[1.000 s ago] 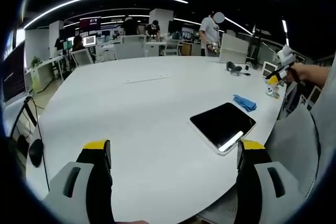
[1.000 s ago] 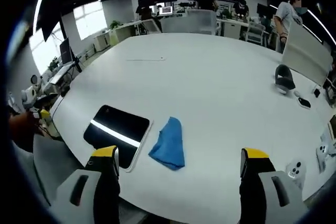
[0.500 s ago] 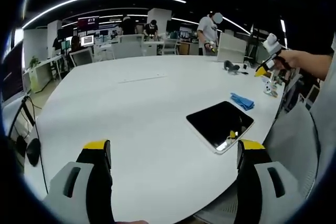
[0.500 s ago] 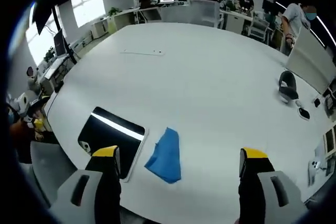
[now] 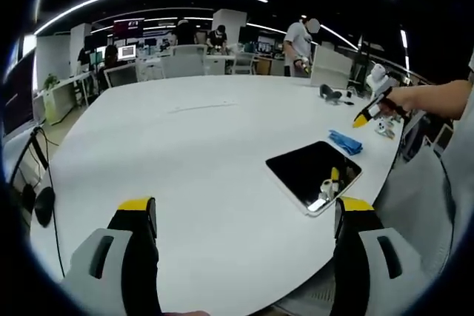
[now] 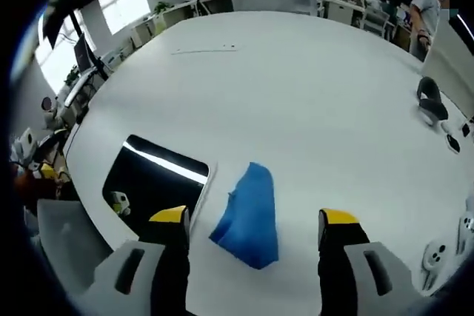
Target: Wipe the mirror surface with the cleaning cloth until all visible marks leave the cleaned area.
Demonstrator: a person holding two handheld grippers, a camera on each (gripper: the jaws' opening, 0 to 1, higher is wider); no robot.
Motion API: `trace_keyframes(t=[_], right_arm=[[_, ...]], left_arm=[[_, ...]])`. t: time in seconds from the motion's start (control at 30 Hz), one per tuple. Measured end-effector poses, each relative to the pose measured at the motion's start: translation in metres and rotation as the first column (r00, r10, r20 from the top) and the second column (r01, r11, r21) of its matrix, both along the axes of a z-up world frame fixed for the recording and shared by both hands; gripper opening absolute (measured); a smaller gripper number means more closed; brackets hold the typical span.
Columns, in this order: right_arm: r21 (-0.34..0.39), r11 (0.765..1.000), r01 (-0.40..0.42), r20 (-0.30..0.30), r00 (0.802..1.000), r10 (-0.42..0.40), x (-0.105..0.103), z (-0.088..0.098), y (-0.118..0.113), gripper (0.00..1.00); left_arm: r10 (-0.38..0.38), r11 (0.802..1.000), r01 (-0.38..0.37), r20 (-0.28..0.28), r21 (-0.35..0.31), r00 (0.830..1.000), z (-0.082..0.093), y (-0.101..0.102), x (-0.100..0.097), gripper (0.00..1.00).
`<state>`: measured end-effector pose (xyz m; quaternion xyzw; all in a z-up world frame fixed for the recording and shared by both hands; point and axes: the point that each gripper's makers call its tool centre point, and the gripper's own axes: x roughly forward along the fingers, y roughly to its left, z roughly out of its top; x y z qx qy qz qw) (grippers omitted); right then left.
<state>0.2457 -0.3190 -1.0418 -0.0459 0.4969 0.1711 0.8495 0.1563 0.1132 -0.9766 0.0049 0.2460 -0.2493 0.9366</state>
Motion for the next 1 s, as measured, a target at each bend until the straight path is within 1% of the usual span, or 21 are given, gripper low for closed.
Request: trace_keyframes(t=[0.07,0.1,0.13,0.2,0.27,0.33,0.37,0.47,0.5,0.53,0.57,0.67,0.77,0.8,0.87,0.93,1.0], right_arm=[[-0.007,1.0,0.005,-0.003,1.0,-0.005,0.0,-0.007,0.003,0.59],[-0.023,0.999,0.027,0.003,1.0,-0.027,0.002,-0.011,0.001,0.52],[-0.027,0.999,0.027,0.008,1.0,-0.027,0.004,-0.014,0.001,0.48],[-0.025,0.999,0.033,0.006,0.999,-0.033,0.004,-0.017,0.001,0.42],[-0.02,0.999,0.044,-0.007,0.999,-0.044,0.003,-0.023,0.003,0.41],[-0.029,0.999,0.04,-0.019,0.999,-0.04,0.001,-0.028,0.003,0.37],[-0.047,0.998,0.035,-0.033,0.999,-0.037,-0.002,-0.032,0.003,0.35],[-0.057,0.997,0.043,-0.033,0.998,-0.045,-0.002,-0.037,0.003,0.32],[-0.079,0.996,0.033,-0.041,0.998,-0.036,-0.004,-0.04,0.001,0.26],[-0.097,0.995,0.03,-0.049,0.998,-0.034,-0.005,-0.042,-0.001,0.23],[-0.109,0.993,0.039,-0.05,0.998,-0.044,-0.005,-0.044,-0.004,0.22],[-0.084,0.996,0.043,-0.052,0.998,-0.047,-0.004,-0.046,0.001,0.27],[-0.104,0.994,0.018,-0.057,0.998,-0.024,-0.002,-0.049,0.005,0.2],[-0.11,0.994,0.021,-0.055,0.998,-0.027,-0.001,-0.051,0.006,0.17],[-0.125,0.992,0.025,-0.058,0.998,-0.032,-0.002,-0.053,0.009,0.14],[-0.12,0.992,0.047,-0.061,0.997,-0.055,0.0,-0.053,0.009,0.11],[-0.124,0.992,0.023,-0.056,0.998,-0.03,0.0,-0.053,0.013,0.07]], left_arm=[[-0.021,1.0,0.021,0.002,0.014,1.0,-0.002,-0.005,-0.001,0.99],[-0.024,1.0,0.024,-0.002,0.017,1.0,-0.003,-0.006,-0.001,0.99],[-0.025,1.0,0.025,-0.007,0.014,1.0,-0.005,-0.007,-0.002,0.99],[-0.032,0.999,0.032,-0.015,0.009,0.999,-0.007,-0.009,-0.003,0.99],[-0.049,0.999,0.049,-0.017,0.014,0.999,-0.007,-0.012,-0.004,0.99],[-0.053,0.998,0.053,-0.019,0.017,0.998,-0.008,-0.012,-0.004,0.99],[-0.053,0.998,0.054,-0.022,0.013,0.998,-0.008,-0.012,-0.003,0.99],[-0.061,0.998,0.061,-0.025,0.015,0.998,-0.008,-0.012,-0.003,0.99],[-0.064,0.998,0.064,-0.026,0.014,0.998,-0.008,-0.012,-0.003,0.99],[-0.066,0.998,0.066,-0.026,0.014,0.997,-0.009,-0.012,-0.003,0.99],[-0.067,0.998,0.068,-0.027,0.016,0.997,-0.009,-0.012,-0.003,0.99],[-0.068,0.998,0.068,-0.029,0.017,0.997,-0.008,-0.011,-0.003,0.99],[-0.066,0.998,0.067,-0.032,0.019,0.997,-0.008,-0.009,-0.005,0.99],[-0.066,0.998,0.067,-0.033,0.021,0.997,-0.009,-0.008,-0.005,0.99],[-0.062,0.998,0.063,-0.036,0.022,0.997,-0.01,-0.007,-0.006,0.99],[-0.057,0.998,0.058,-0.036,0.021,0.998,-0.01,-0.006,-0.005,0.99],[-0.055,0.998,0.055,-0.036,0.019,0.998,-0.011,-0.007,-0.005,0.99]])
